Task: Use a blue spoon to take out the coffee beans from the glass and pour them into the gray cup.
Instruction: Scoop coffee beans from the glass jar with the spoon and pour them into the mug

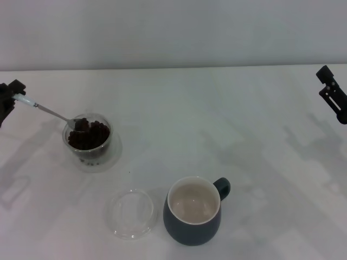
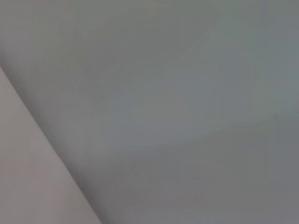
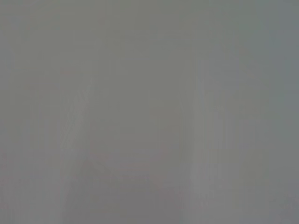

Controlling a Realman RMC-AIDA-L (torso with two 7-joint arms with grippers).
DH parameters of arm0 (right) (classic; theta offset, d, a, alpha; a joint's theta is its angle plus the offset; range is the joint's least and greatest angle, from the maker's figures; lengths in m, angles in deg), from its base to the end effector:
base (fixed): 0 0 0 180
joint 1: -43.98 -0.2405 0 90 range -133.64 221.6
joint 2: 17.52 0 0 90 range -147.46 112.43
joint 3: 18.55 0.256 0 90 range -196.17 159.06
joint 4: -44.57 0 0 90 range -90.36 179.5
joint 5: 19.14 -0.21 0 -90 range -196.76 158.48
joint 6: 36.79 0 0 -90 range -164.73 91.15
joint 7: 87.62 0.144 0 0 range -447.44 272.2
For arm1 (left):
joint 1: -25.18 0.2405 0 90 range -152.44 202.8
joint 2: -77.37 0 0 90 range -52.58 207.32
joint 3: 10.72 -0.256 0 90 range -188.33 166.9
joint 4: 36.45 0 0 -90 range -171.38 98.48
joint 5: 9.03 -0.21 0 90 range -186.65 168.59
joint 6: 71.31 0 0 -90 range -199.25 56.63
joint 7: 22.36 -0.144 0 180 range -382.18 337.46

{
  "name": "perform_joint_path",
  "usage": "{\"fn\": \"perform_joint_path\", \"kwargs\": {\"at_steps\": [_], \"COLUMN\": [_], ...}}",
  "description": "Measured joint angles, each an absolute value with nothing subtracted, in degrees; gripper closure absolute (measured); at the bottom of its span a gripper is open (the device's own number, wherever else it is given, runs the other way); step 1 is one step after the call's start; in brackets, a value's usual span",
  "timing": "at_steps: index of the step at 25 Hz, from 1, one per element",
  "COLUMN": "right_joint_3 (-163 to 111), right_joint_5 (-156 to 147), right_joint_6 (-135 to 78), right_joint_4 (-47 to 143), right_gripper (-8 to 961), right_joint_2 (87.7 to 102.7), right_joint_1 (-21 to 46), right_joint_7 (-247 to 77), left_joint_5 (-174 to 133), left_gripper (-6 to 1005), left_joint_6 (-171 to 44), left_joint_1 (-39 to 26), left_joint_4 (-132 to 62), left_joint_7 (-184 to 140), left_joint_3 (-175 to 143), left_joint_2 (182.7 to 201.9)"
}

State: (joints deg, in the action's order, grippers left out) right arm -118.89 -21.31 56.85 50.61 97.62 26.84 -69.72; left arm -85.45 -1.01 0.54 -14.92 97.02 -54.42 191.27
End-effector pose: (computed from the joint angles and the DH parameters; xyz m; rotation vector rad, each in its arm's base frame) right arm 0.3236 0.2696 0.0315 -1.7045 0.2234 0.9753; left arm -0.3269 0.3494 0.0431 -1.5979 -1.8013 -1.3826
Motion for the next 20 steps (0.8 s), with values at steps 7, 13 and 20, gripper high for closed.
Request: {"fn": "perform_joint_path", "kwargs": {"at_steps": [7, 13, 20], "right_joint_3": [-118.9, -118.8, -118.8], "right_joint_5": [-21.3, -21.4, -21.4], "right_joint_6": [57.0, 57.3, 57.8], "right_joint_4": [50.7, 50.7, 50.7], "right_gripper": [175, 176, 176], "right_joint_2": [97.62, 97.62, 97.62], "right_joint_1": [26.8, 26.9, 27.0], "right_joint_7": [-69.9, -69.9, -70.0], "left_joint_5": [-86.5, -88.4, -89.0], "left_gripper": [873, 873, 872], "left_joint_6": [0.8, 1.7, 4.4], "left_joint_1": [-1.3, -3.4, -5.5], "left_joint_4": [-14.7, -14.7, -14.6], "left_joint_7": [94.2, 92.5, 92.3], "left_joint_3": [-55.0, -55.8, -58.7], "left_joint_2": [192.43, 193.44, 194.69]}}
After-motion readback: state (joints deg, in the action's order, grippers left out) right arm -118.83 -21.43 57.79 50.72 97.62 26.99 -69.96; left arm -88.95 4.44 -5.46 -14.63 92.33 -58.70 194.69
